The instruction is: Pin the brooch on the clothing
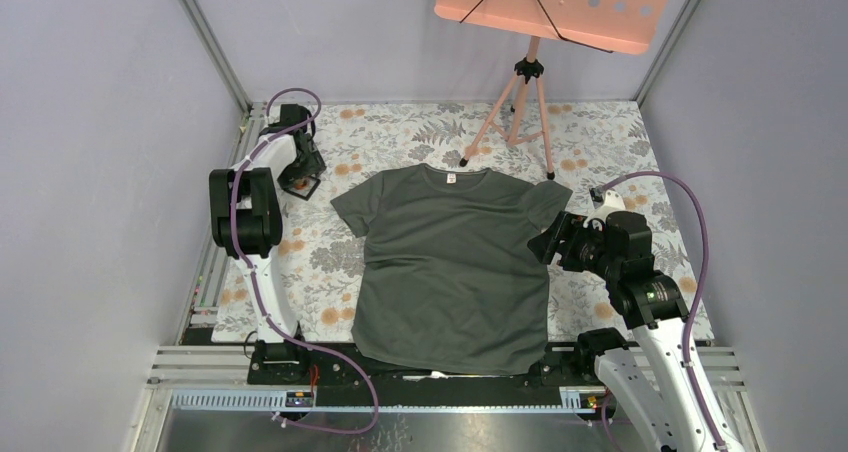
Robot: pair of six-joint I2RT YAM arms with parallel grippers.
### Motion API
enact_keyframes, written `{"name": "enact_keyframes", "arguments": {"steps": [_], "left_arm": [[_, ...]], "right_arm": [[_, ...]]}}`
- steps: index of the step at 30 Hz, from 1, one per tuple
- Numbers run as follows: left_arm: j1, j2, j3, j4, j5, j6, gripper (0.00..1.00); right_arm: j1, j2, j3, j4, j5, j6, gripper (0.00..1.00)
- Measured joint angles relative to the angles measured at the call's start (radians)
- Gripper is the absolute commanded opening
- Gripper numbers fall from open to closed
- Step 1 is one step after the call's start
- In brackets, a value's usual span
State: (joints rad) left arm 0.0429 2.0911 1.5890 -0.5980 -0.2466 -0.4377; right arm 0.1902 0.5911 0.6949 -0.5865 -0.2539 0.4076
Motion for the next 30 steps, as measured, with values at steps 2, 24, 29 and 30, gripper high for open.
{"name": "enact_keyframes", "arguments": {"steps": [2,24,29,30], "left_arm": [[0.0,0.0,0.0,0.0,0.0,0.0,0.67],[0.0,0.0,-0.002,-0.036,0.0,0.001,0.69],[0.0,0.0,-0.002,-0.037,0.001,0.004,0.67],[0.0,0.0,-0.002,-0.037,0.001,0.005,0.65]], "right_arm": [[0.0,0.001,0.0,0.0,0.0,0.001,0.78],[0.0,0.011,-0.001,-0.005,-0.003,0.006,0.78],[0.0,0.013,-0.005,-0.007,-0.003,0.012,0.78],[0.0,0.014,-0.005,-0.006,-0.003,0.013,0.78]]}}
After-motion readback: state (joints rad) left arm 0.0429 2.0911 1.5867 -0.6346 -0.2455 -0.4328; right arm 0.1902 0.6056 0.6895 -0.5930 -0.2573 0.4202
